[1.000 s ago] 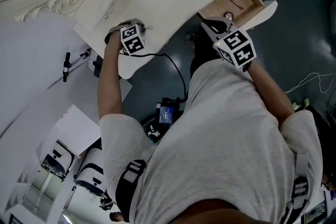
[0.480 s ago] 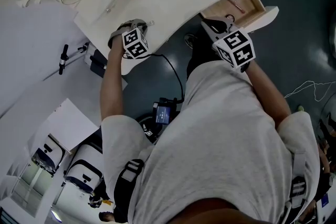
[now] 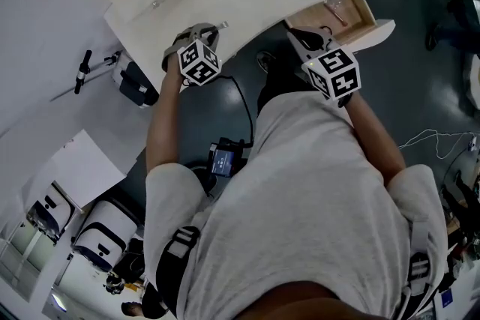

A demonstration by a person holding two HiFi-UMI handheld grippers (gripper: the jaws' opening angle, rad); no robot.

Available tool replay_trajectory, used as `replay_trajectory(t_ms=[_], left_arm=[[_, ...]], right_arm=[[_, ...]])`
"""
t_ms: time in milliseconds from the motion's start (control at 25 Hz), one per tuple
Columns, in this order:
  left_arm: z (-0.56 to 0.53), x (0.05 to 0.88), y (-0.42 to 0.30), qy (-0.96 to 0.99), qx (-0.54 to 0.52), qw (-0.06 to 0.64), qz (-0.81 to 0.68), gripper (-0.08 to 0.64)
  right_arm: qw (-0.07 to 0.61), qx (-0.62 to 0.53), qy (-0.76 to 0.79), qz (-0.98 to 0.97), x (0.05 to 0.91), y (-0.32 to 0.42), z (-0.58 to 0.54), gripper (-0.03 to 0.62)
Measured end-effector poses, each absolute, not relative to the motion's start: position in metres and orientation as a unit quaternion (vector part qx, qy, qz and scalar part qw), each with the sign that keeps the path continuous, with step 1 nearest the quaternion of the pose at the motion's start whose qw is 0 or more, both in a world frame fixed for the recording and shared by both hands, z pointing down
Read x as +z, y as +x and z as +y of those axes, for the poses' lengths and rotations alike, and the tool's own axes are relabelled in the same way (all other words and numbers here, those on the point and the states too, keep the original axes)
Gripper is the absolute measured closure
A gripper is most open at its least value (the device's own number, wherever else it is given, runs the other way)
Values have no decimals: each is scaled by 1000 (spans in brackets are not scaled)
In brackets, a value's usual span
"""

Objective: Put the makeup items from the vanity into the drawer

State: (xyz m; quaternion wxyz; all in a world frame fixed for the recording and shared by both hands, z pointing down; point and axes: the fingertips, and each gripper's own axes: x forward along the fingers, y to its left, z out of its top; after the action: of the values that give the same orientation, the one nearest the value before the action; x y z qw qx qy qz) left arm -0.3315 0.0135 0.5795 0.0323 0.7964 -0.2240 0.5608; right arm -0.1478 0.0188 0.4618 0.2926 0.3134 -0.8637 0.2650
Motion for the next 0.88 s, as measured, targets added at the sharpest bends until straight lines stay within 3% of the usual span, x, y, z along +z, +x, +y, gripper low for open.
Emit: replay_trajectory(t_ms=[360, 880], left_arm=[[6, 564, -321, 801, 490, 86, -334, 502], [-3, 530, -272, 781, 413, 143, -447, 502]], right_arm=[[290, 259, 298, -872, 467, -155, 11, 577], [274, 267, 294, -876, 458, -103, 8, 577]])
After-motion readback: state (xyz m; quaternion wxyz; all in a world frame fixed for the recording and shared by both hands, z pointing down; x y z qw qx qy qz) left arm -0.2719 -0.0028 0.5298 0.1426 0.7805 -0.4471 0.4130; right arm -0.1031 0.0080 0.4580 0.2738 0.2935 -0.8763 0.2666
